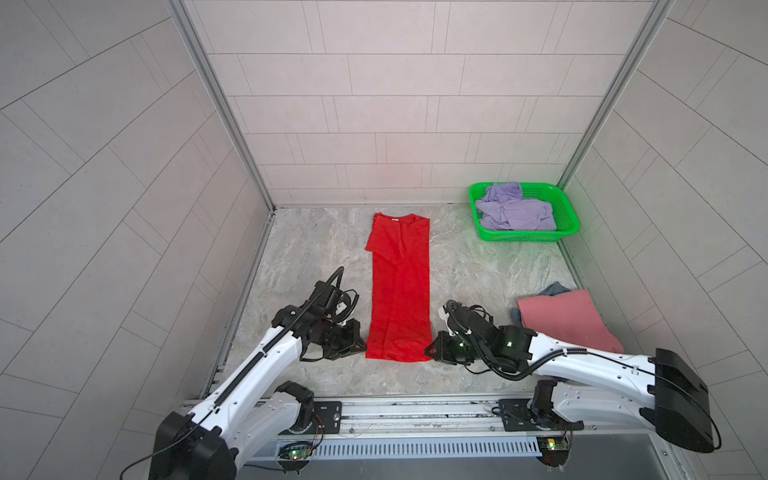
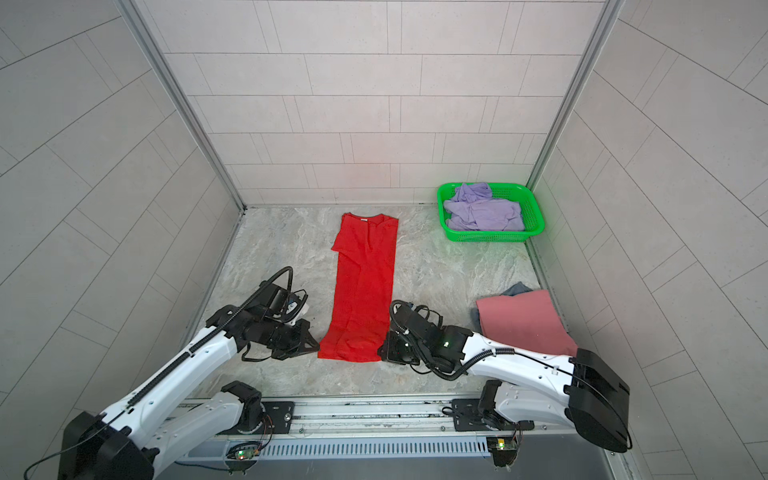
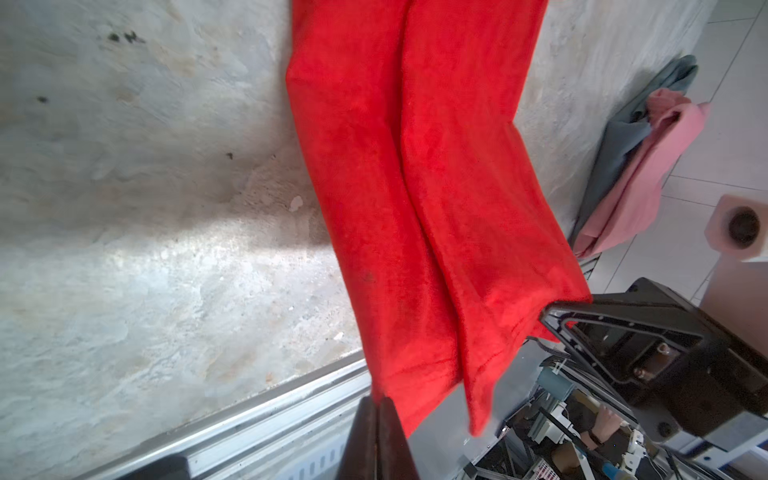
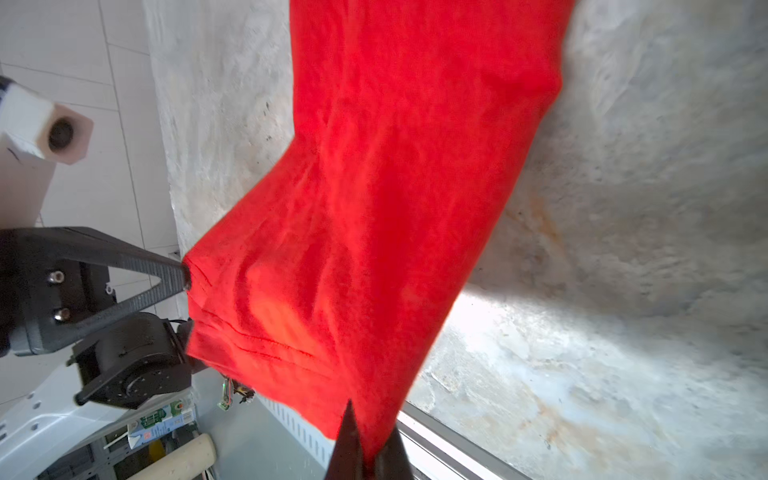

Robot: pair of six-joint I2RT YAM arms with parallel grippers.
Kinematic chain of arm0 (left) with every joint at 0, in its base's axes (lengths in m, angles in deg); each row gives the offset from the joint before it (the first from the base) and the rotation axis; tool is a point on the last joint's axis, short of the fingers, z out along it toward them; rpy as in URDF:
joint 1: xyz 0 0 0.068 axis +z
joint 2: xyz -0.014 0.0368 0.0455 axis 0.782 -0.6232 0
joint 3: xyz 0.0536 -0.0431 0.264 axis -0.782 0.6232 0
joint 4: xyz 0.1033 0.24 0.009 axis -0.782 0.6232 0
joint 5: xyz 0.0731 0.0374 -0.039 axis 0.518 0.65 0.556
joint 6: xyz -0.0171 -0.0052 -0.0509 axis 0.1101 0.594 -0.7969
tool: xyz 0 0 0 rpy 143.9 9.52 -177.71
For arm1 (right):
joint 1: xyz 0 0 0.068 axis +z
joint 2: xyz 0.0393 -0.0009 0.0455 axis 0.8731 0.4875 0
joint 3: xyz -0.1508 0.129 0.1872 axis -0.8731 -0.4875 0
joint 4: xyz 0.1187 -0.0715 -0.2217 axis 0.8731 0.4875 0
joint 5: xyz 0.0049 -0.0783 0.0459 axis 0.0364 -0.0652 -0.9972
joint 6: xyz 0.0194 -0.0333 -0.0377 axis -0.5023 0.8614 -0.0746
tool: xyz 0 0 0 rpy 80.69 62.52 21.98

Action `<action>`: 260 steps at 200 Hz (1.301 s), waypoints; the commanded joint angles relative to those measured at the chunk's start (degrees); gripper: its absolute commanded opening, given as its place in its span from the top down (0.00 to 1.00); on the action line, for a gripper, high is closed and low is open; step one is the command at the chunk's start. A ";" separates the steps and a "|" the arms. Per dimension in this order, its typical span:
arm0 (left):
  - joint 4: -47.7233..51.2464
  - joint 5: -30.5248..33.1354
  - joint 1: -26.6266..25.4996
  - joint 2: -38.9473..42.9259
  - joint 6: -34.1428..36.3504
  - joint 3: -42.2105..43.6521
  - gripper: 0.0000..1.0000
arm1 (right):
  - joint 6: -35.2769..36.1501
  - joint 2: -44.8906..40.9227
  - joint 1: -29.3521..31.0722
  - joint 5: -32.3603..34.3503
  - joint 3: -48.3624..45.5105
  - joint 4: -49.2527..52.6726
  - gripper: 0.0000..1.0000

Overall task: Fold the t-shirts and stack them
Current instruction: 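Lift the near end and fold it away from the robot with both grippers, then grasp the folded strip's near edge with both grippers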

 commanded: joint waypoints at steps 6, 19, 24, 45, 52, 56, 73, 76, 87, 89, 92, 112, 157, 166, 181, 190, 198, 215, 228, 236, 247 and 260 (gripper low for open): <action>3.48 -0.07 0.09 -4.23 2.11 -9.97 1.00 | -0.65 -0.78 -0.84 9.21 2.86 -1.23 1.00; 3.56 0.80 0.35 -8.82 4.01 -14.72 1.00 | 0.31 1.22 -4.23 7.94 4.04 -3.28 1.00; 3.22 1.28 0.53 -10.60 4.58 -16.25 1.00 | 0.89 2.18 -5.76 6.85 4.74 -3.96 1.00; 2.72 0.40 3.00 -19.10 7.91 -22.88 1.00 | 5.52 8.09 -12.31 1.96 10.01 -3.87 1.00; 2.39 -0.42 4.11 -22.13 8.82 -24.99 1.00 | 6.81 10.38 -14.53 0.07 11.73 -3.91 1.00; 2.05 -0.86 4.69 -23.76 9.23 -26.15 1.00 | 7.10 11.79 -15.89 -0.98 12.46 -4.08 1.00; -0.73 -2.35 6.32 -30.36 9.67 -30.33 1.00 | 7.02 18.64 -20.86 -5.79 16.30 -7.99 1.00; -0.92 -2.44 6.51 -31.49 9.75 -30.91 1.00 | 6.85 20.05 -21.59 -6.40 17.17 -8.33 1.00; -1.81 -2.76 7.18 -36.27 10.33 -34.16 1.00 | 6.73 25.37 -24.27 -9.52 20.63 -8.67 1.00; -1.91 -2.67 7.28 -37.11 10.37 -34.90 1.00 | 6.88 26.36 -24.79 -9.96 21.29 -8.68 1.00; -1.99 -2.54 7.44 -38.47 10.46 -35.85 1.00 | 7.08 27.77 -25.57 -11.20 22.27 -8.66 1.00; -1.56 -1.47 9.42 -47.97 12.20 -43.37 1.00 | 7.91 37.05 -29.51 -14.06 29.24 -7.56 0.97; -0.19 -3.45 17.49 -60.63 8.52 -62.84 0.43 | 10.29 44.70 -36.74 -13.56 43.41 -5.05 0.14; -0.25 -2.89 18.42 -60.07 8.21 -64.32 0.41 | 12.18 44.00 -37.27 -13.71 45.01 -2.71 0.12; -0.10 -2.31 18.97 -57.88 8.78 -63.96 0.39 | 15.82 41.82 -37.20 -13.04 45.74 2.71 0.14; 0.60 -1.96 18.93 -56.32 9.61 -62.40 0.39 | 17.48 39.47 -36.66 -11.98 43.88 4.81 0.15; 0.80 -2.12 18.94 -54.76 10.18 -59.89 0.38 | 18.06 36.96 -36.08 -10.78 41.00 6.03 0.16; 0.04 -1.91 18.76 -49.80 10.66 -51.43 0.38 | 17.98 31.42 -34.84 -9.58 33.32 6.72 0.18; -0.94 -0.67 18.29 -44.91 11.01 -43.58 0.35 | 16.98 27.24 -33.42 -8.90 26.96 6.47 0.19; -1.34 -0.24 17.96 -41.73 11.01 -38.98 0.34 | 16.28 25.03 -32.30 -8.87 23.39 6.10 0.19; -1.82 -0.10 17.27 -37.65 10.62 -33.12 0.33 | 14.56 22.17 -30.55 -8.93 18.49 4.36 0.20; -2.68 0.28 15.86 -33.26 9.47 -26.54 0.31 | 11.34 19.54 -28.36 -9.47 12.63 0.41 0.21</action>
